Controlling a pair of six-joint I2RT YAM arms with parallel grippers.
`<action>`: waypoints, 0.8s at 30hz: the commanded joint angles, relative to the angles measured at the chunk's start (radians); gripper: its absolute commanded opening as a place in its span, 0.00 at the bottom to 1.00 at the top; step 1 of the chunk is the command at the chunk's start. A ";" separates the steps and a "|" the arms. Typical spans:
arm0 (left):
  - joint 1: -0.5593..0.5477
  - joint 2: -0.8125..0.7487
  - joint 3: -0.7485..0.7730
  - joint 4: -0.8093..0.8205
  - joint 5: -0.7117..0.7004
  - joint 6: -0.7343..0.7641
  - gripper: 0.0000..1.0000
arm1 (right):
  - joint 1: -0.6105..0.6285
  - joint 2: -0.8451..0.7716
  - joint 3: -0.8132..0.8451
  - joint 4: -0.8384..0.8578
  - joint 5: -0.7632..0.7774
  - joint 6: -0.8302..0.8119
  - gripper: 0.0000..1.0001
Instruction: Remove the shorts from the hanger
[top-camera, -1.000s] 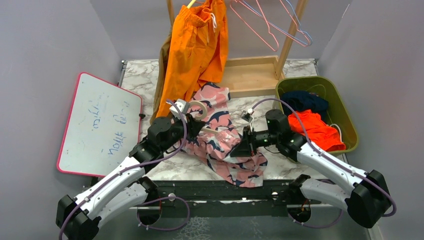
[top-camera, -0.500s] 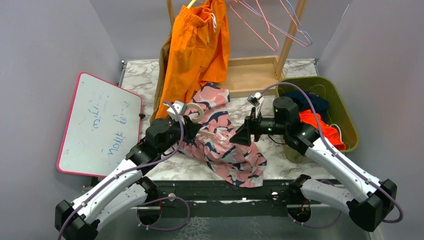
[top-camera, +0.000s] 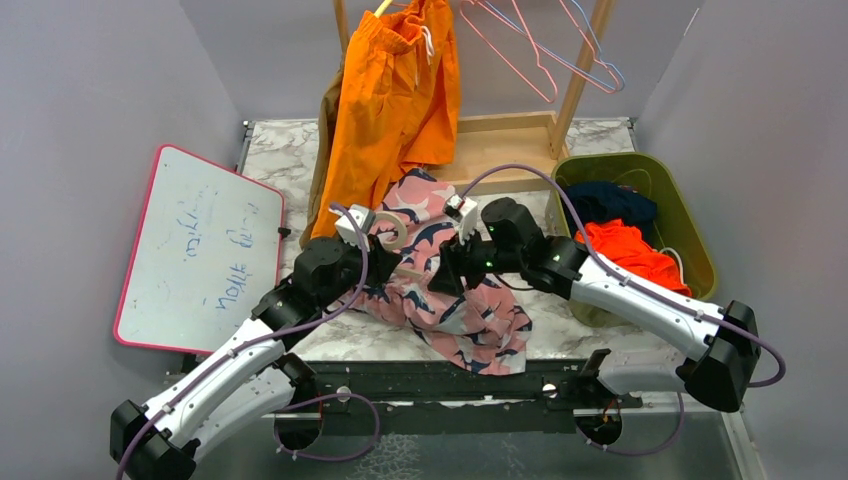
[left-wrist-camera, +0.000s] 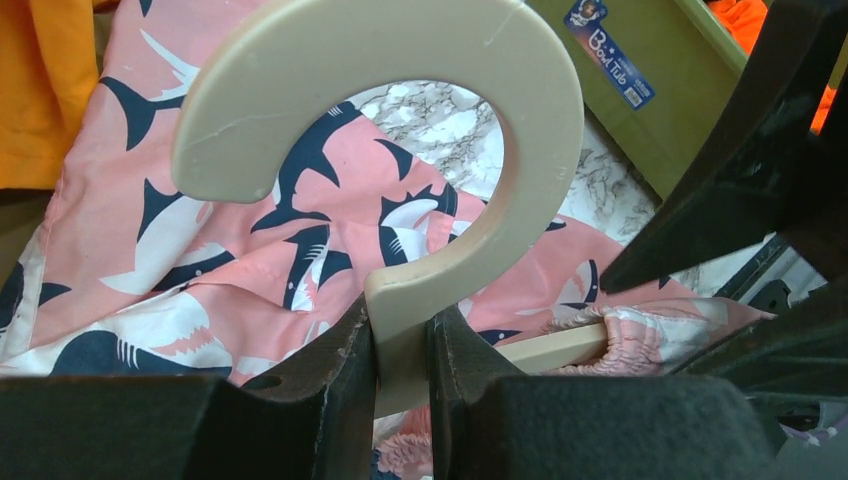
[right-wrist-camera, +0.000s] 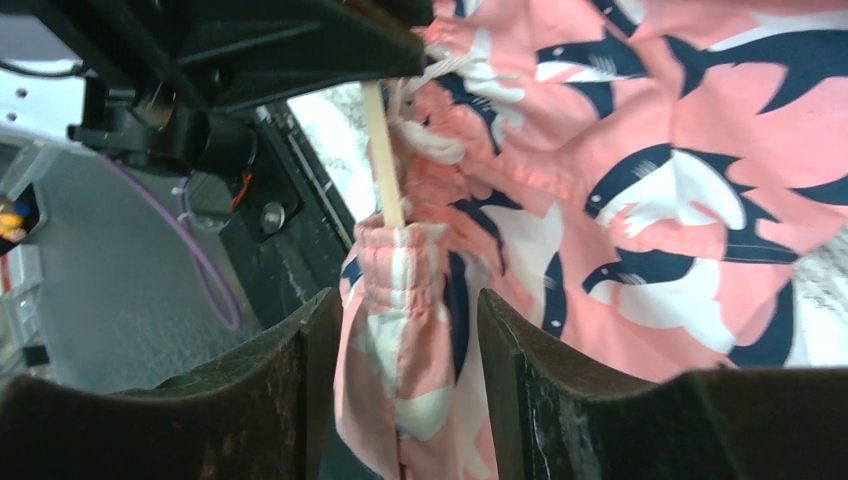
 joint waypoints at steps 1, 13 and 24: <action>0.003 -0.025 0.031 -0.031 -0.024 -0.009 0.00 | 0.001 -0.003 0.044 -0.011 0.107 -0.018 0.57; 0.002 -0.025 0.033 -0.045 -0.055 -0.025 0.00 | 0.003 -0.019 -0.010 0.024 0.074 0.001 0.10; 0.003 -0.082 0.029 -0.161 -0.287 -0.080 0.00 | 0.001 -0.183 -0.103 -0.080 0.435 0.068 0.01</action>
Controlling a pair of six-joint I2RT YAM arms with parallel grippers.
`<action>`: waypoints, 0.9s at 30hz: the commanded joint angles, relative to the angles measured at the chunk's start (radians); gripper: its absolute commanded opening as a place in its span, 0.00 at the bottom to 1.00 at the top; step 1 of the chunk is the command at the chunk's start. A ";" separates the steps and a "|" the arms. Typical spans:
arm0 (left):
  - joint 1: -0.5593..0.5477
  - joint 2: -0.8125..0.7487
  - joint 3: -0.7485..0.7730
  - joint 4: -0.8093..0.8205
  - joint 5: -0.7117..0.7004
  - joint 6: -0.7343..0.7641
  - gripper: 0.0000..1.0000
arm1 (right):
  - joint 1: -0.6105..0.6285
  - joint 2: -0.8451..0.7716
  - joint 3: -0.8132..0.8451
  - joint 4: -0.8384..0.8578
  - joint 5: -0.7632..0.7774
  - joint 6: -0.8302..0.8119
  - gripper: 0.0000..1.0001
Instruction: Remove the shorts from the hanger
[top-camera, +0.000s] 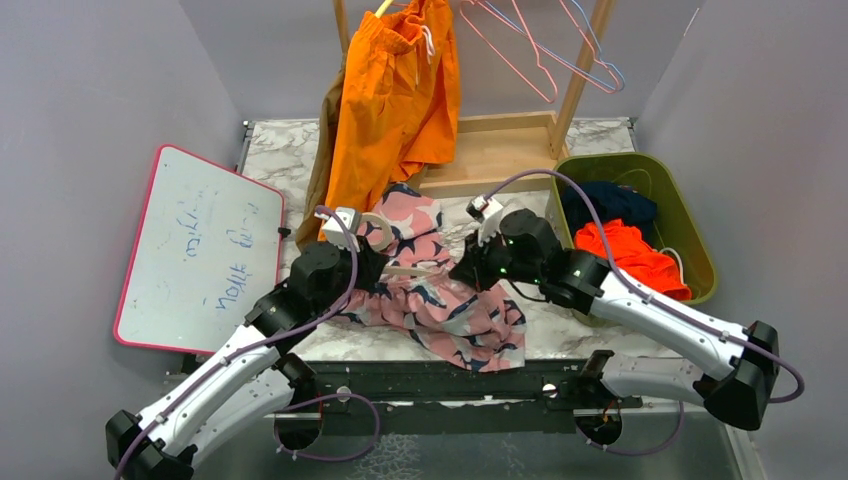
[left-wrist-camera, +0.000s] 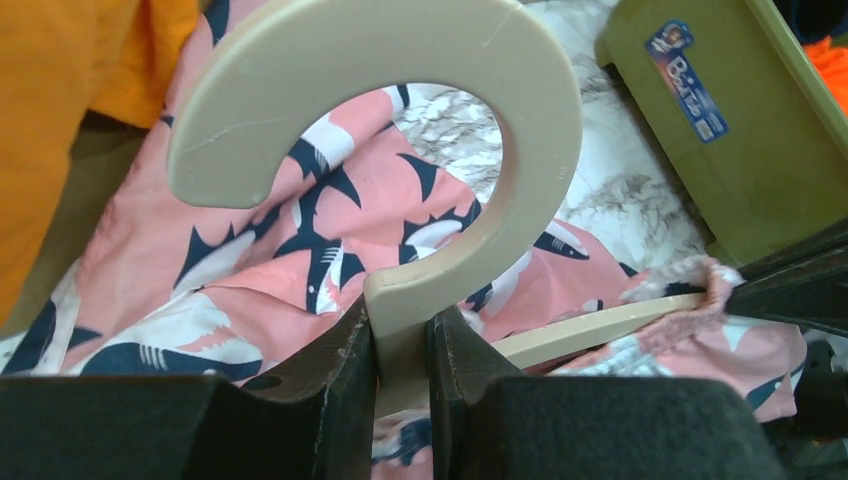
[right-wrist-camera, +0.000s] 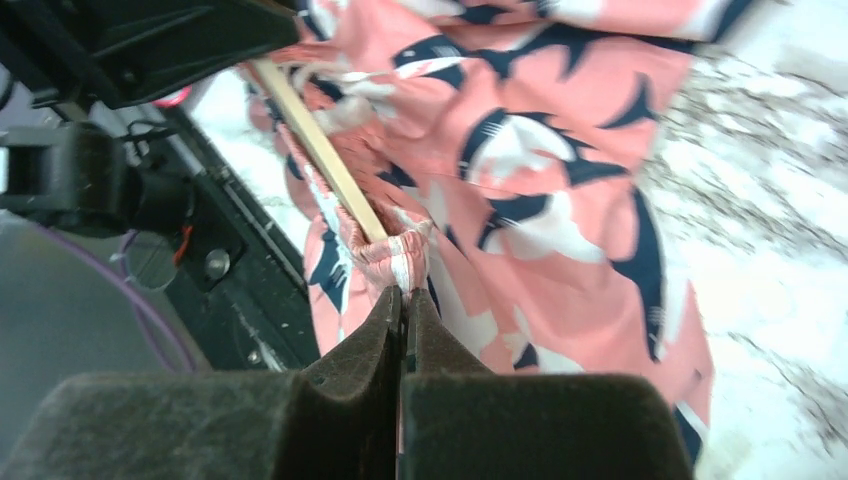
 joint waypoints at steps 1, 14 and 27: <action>0.004 -0.035 0.029 -0.065 -0.178 -0.042 0.00 | -0.001 -0.087 -0.048 -0.104 0.259 0.042 0.01; 0.003 -0.041 0.032 -0.098 -0.277 -0.162 0.00 | -0.002 -0.118 -0.159 -0.115 0.360 0.085 0.01; 0.004 -0.051 0.016 0.014 -0.143 -0.175 0.00 | -0.001 0.028 -0.179 -0.036 0.435 0.166 0.01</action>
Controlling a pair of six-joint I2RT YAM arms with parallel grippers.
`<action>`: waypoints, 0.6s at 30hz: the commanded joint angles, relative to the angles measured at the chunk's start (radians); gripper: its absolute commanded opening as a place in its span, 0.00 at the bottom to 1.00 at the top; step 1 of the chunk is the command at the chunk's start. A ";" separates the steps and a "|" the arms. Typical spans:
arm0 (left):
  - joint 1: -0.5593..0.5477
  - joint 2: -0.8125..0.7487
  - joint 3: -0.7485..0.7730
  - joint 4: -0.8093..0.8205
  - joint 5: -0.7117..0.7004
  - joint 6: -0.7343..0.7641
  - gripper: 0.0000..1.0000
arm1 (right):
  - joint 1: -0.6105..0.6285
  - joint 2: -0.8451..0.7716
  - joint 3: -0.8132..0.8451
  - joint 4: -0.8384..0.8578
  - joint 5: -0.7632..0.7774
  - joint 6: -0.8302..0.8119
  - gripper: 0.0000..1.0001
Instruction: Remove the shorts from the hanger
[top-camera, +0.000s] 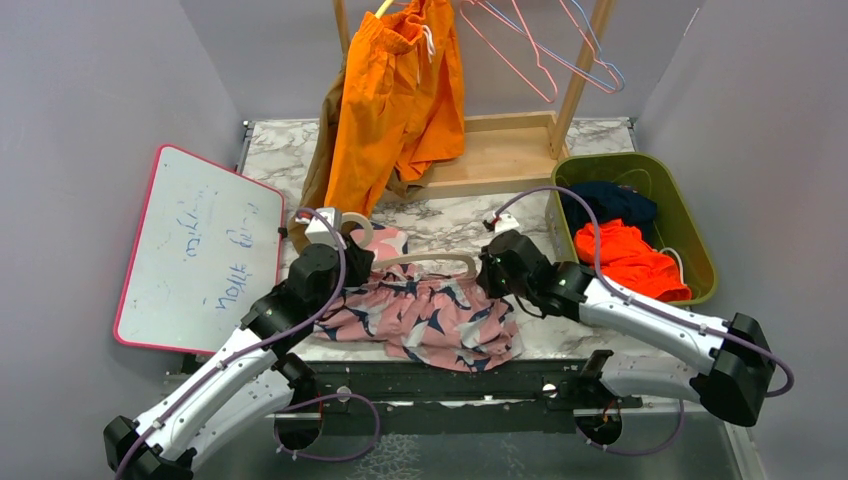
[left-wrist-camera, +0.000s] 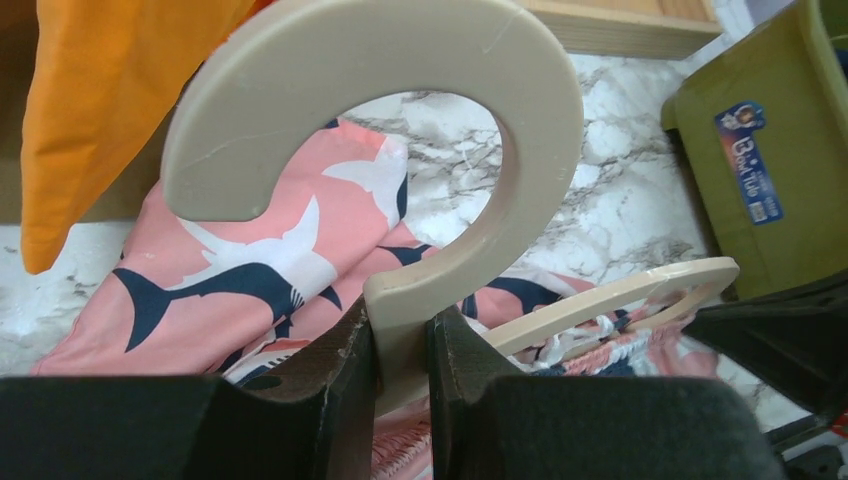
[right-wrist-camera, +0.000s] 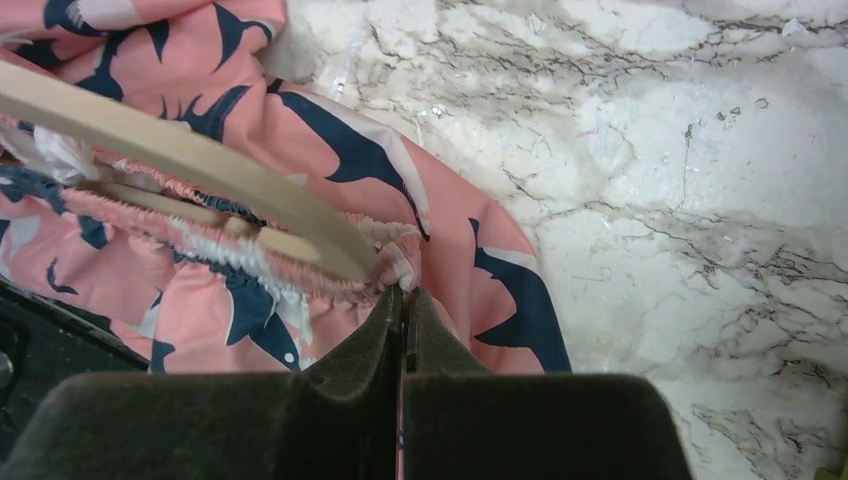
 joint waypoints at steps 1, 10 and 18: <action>0.003 -0.016 0.016 0.116 0.077 -0.017 0.00 | -0.002 0.040 -0.013 0.034 0.050 0.029 0.01; 0.002 -0.040 0.009 0.133 0.096 -0.009 0.00 | -0.008 0.055 0.021 0.070 0.188 0.052 0.01; 0.003 -0.057 -0.012 0.098 0.044 -0.011 0.00 | -0.008 -0.113 -0.004 0.026 0.154 0.058 0.34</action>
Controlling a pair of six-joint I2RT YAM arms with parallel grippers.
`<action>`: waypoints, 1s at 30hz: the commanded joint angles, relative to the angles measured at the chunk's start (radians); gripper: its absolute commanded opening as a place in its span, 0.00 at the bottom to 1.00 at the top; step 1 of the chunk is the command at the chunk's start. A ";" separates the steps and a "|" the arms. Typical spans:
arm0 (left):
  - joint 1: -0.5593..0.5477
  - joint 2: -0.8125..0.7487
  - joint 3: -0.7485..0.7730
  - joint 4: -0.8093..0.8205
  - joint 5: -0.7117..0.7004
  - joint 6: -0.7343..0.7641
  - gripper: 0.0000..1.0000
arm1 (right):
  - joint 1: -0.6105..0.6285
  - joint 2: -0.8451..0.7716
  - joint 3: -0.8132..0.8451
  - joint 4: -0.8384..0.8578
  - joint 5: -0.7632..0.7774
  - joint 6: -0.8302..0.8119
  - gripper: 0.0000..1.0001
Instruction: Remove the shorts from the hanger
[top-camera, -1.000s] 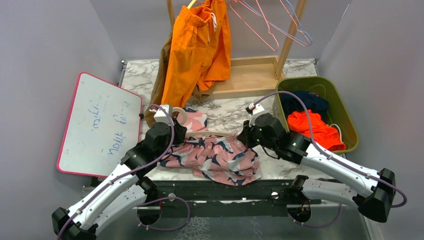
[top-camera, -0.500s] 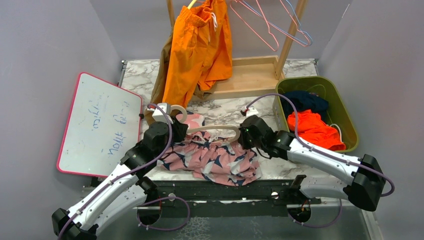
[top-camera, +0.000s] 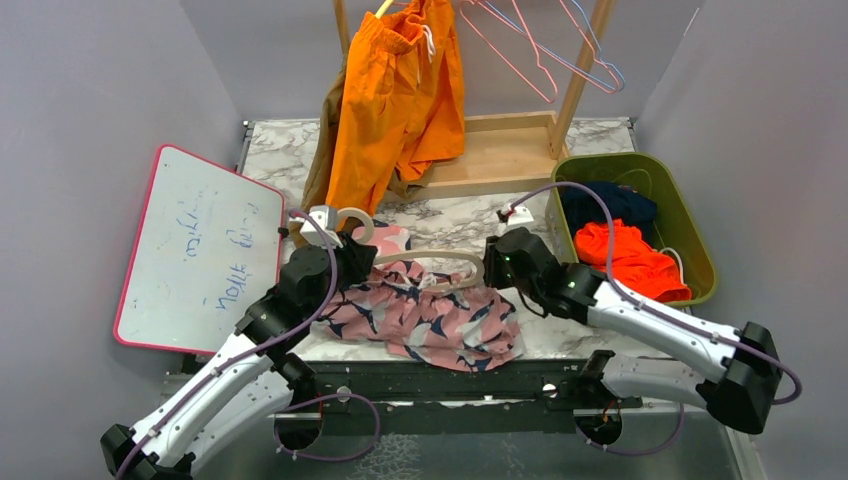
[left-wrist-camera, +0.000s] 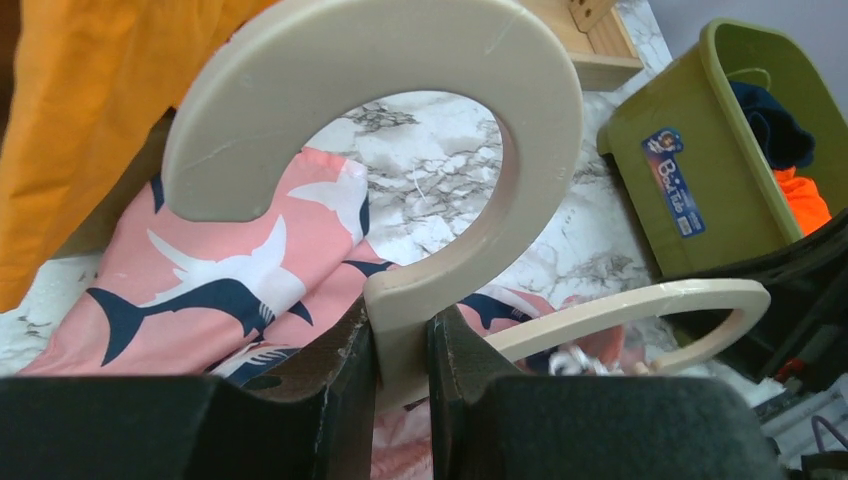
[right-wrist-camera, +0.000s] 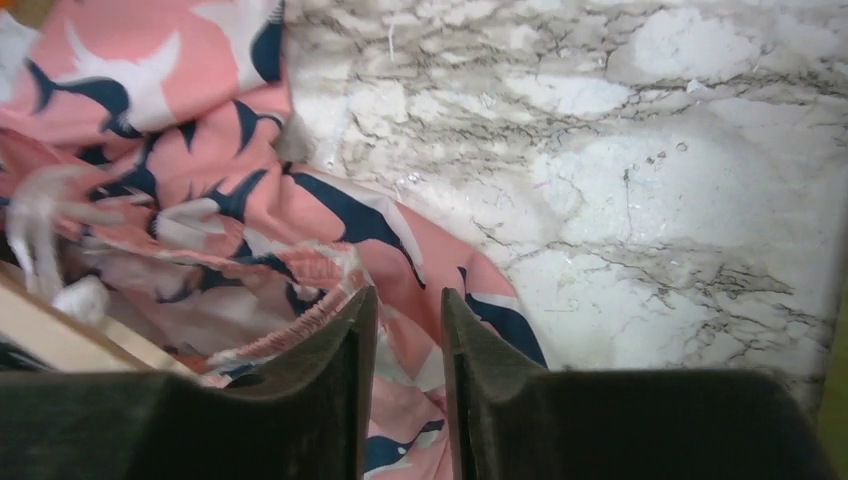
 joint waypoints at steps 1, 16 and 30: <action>-0.001 -0.012 -0.013 0.024 -0.010 -0.004 0.00 | -0.005 -0.134 -0.002 -0.027 0.037 0.007 0.40; 0.000 0.000 -0.030 0.106 0.095 0.015 0.00 | -0.005 -0.440 -0.056 0.068 -0.270 -0.155 0.84; 0.000 -0.050 -0.035 0.166 0.195 0.009 0.00 | -0.005 -0.335 -0.018 0.023 -0.572 -0.225 0.57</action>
